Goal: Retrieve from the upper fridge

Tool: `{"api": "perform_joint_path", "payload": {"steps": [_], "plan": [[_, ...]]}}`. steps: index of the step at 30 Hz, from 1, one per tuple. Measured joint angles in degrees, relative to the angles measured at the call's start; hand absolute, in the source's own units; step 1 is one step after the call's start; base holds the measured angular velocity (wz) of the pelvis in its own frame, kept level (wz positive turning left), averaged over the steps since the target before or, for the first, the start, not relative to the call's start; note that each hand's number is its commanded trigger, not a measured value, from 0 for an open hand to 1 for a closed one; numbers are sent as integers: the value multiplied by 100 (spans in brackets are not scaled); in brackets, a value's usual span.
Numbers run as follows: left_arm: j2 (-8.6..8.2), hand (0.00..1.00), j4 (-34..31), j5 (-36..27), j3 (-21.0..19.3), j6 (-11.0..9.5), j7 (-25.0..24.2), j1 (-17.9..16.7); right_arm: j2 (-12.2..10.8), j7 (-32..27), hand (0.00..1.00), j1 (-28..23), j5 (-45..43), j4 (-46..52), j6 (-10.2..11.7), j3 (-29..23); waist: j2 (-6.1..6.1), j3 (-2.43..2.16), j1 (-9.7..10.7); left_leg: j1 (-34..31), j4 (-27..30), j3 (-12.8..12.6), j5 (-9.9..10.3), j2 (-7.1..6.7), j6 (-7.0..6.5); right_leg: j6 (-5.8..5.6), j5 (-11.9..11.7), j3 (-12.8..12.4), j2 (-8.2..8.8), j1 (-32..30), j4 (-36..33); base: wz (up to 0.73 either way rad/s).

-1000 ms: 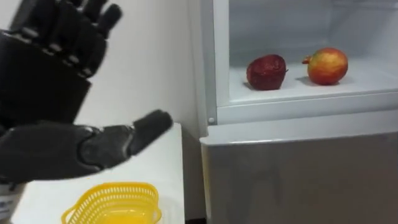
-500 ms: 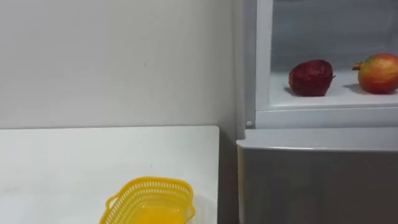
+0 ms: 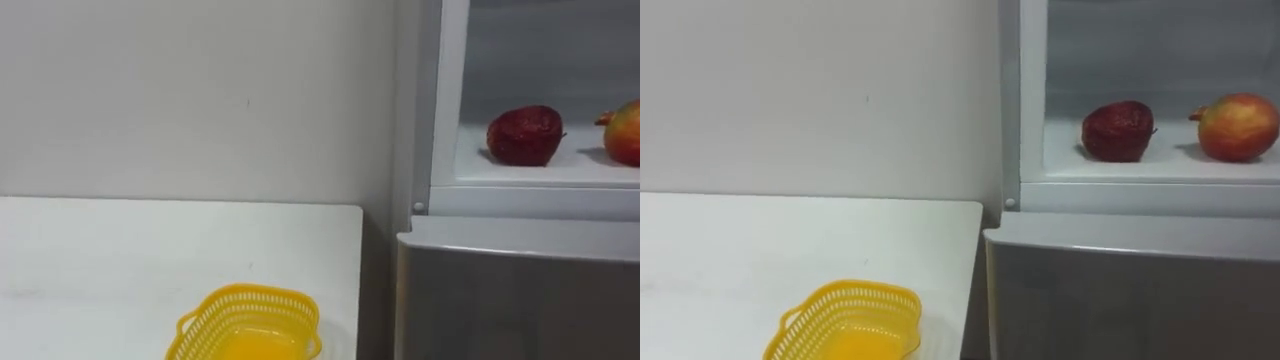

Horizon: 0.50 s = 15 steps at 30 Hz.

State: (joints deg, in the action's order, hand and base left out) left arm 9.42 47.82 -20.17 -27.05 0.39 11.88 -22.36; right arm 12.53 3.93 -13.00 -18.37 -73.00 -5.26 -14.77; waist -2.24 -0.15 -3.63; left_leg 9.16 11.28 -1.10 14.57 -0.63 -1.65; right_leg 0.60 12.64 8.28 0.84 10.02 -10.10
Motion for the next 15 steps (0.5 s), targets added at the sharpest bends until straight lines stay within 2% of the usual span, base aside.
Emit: {"api": "perform_joint_path", "payload": {"steps": [2,5,9,11,15], "plan": [[-2,0,643,136,309,131,-307,80,4,51,0,5,5,-8,-88,4,8,18,21,43,-8,7,36,16,-18,-15,-5,9,3,56,25,4],[-3,0,1005,648,620,220,-553,91,-44,110,0,40,0,-12,-153,121,-6,26,40,43,-1,12,39,-2,-20,-23,3,3,4,49,34,0],[-4,0,1265,1336,1023,358,-796,189,-37,109,0,51,-18,-53,-199,327,15,19,60,28,3,-14,34,-1,-17,-20,1,-26,-2,4,22,-4],[-22,0,1292,1674,1291,501,-909,281,-58,106,0,51,-20,-55,-232,600,55,4,138,30,15,-28,33,-5,-17,-20,0,-25,12,7,20,0],[-54,0,1297,2187,1578,596,-1037,442,-142,100,0,68,-56,-79,-243,709,140,-3,233,37,21,-78,33,-11,-16,-22,6,-35,1,2,-20,-4]]}}
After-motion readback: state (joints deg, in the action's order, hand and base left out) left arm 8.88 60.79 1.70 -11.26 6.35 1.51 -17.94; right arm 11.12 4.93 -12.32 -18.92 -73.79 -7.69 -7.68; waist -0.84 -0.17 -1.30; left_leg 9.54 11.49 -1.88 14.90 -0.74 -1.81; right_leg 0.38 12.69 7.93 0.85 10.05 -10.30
